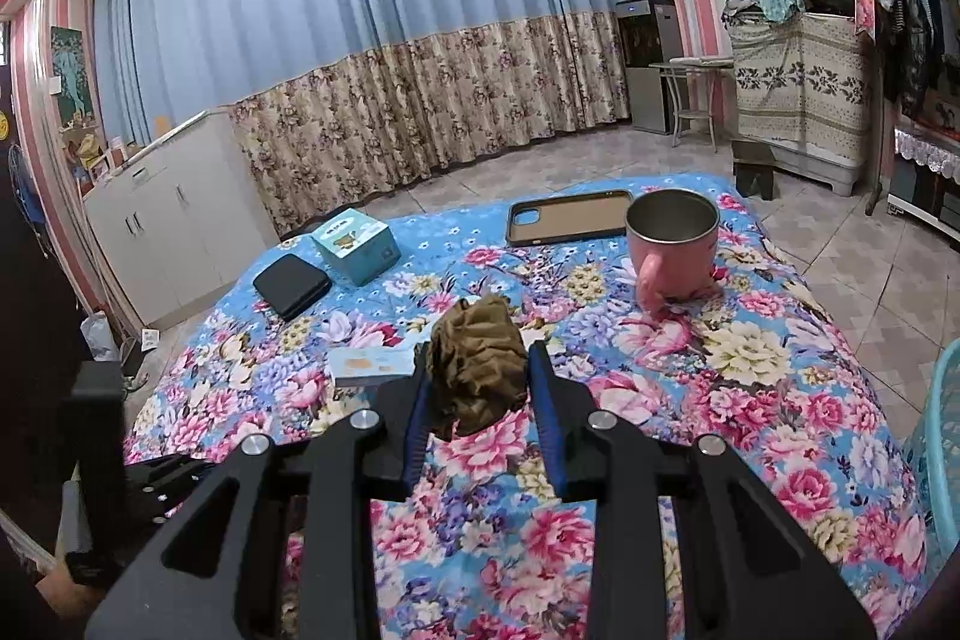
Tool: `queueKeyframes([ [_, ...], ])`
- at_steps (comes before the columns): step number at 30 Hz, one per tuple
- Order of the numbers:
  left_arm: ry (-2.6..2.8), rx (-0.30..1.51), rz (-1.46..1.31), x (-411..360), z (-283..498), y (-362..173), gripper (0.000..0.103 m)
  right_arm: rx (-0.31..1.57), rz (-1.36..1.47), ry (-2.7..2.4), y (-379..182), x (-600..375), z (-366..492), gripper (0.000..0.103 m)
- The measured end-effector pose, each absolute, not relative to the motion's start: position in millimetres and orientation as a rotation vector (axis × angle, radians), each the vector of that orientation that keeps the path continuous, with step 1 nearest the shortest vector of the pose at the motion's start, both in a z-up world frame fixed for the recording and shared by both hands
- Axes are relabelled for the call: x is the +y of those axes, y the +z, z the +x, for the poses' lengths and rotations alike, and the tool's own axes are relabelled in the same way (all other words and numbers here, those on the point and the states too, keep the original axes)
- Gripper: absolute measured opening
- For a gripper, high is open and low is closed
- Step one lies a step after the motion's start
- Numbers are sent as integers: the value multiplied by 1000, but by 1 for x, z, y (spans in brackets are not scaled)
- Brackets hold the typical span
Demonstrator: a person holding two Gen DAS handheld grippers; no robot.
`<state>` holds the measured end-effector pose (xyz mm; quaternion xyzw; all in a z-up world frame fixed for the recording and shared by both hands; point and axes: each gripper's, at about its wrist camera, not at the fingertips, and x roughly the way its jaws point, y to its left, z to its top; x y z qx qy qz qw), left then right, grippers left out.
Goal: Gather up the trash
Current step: 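Carry the orange peel half and brown cloth toward the blue basket with both grippers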
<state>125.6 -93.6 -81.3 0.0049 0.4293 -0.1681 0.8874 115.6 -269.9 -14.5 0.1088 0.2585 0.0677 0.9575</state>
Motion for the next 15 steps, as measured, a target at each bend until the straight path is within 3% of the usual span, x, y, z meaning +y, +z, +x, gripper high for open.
queueKeyframes([
  [2, -353, 893, 55, -100, 124, -84, 45, 521, 223, 137, -13, -271, 114, 30],
  [5, -348, 877, 93, -106, 121, -81, 40, 501, 234, 139, -9, -276, 109, 30],
  [15, -391, 706, 53, -138, 99, -13, 38, 397, 220, 92, 27, -301, 81, 30],
])
